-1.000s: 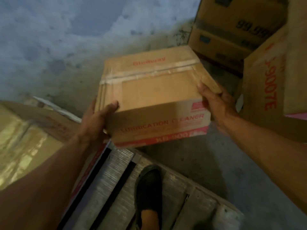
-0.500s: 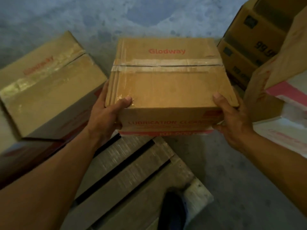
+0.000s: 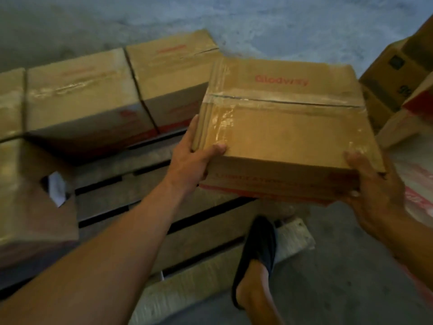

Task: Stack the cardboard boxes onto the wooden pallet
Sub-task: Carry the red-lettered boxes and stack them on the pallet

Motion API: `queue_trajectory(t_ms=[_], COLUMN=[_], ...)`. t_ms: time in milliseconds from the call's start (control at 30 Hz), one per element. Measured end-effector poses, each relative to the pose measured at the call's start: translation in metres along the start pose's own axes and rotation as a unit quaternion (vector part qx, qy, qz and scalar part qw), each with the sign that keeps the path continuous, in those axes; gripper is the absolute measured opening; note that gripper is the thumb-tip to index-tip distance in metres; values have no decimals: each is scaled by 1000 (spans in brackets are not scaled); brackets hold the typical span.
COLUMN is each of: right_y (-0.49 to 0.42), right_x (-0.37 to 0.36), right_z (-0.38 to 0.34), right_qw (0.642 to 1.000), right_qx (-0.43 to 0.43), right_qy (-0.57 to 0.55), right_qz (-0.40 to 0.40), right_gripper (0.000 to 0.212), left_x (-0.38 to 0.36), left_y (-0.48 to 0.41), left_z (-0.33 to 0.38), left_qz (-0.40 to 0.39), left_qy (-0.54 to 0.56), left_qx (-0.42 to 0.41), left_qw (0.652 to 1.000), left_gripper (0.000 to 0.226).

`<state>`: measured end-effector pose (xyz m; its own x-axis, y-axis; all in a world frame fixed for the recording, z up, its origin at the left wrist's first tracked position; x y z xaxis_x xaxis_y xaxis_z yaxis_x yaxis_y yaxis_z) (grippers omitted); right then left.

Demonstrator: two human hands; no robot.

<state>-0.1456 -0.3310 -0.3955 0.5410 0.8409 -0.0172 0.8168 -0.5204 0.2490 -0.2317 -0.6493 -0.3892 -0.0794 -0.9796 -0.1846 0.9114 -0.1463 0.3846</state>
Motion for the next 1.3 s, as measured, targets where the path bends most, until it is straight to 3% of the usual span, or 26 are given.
queue_trajectory(t_ms=[67, 367, 433, 533, 633, 767, 1033, 1100, 1233, 1300], right_y=[26, 107, 115, 124, 131, 130, 123, 123, 127, 131], right_x=[-13, -131, -155, -189, -220, -254, -282, -283, -285, -286], right_z=[4, 30, 39, 54, 66, 89, 153, 164, 177, 182], right_qw=[1000, 983, 981, 976, 967, 960, 940, 936, 921, 920], right_qx=[-8, -14, -18, -43, -48, -50, -48, -49, -34, -26], right_qy=[10, 64, 60, 55, 79, 112, 179, 196, 245, 259], right_qz=[-21, -169, -185, -206, -237, -253, -285, -290, -300, -294], right_gripper=[66, 29, 33, 60, 58, 76, 72, 67, 31, 31], left_x=[27, 158, 179, 211, 237, 266, 298, 300, 303, 302], left_y=[34, 138, 153, 167, 175, 173, 148, 143, 139, 139], left_z=[-8, -20, -22, -32, -43, -57, -90, -103, -121, -124], left_qz=[38, 142, 179, 221, 242, 297, 410, 443, 489, 515], left_qy=[6, 56, 68, 74, 78, 94, 78, 69, 65, 101], left_qx=[-4, -29, -21, -18, -15, 12, 62, 75, 109, 133], left_qw=[999, 988, 981, 972, 967, 950, 907, 891, 863, 841], left_gripper=[86, 67, 65, 73, 61, 79, 72, 64, 57, 56])
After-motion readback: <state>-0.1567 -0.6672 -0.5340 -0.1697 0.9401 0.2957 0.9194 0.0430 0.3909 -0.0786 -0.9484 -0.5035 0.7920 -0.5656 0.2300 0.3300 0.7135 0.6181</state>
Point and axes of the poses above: each hand's wrist, its own y-axis away from the middle knuckle, its own x-axis out of the back of the hand, z = x × y, the point moved 1 cm from there along -y, towards the middle knuckle, and after that the axes turned 2 degrees about -z, right-handed, at the moved point
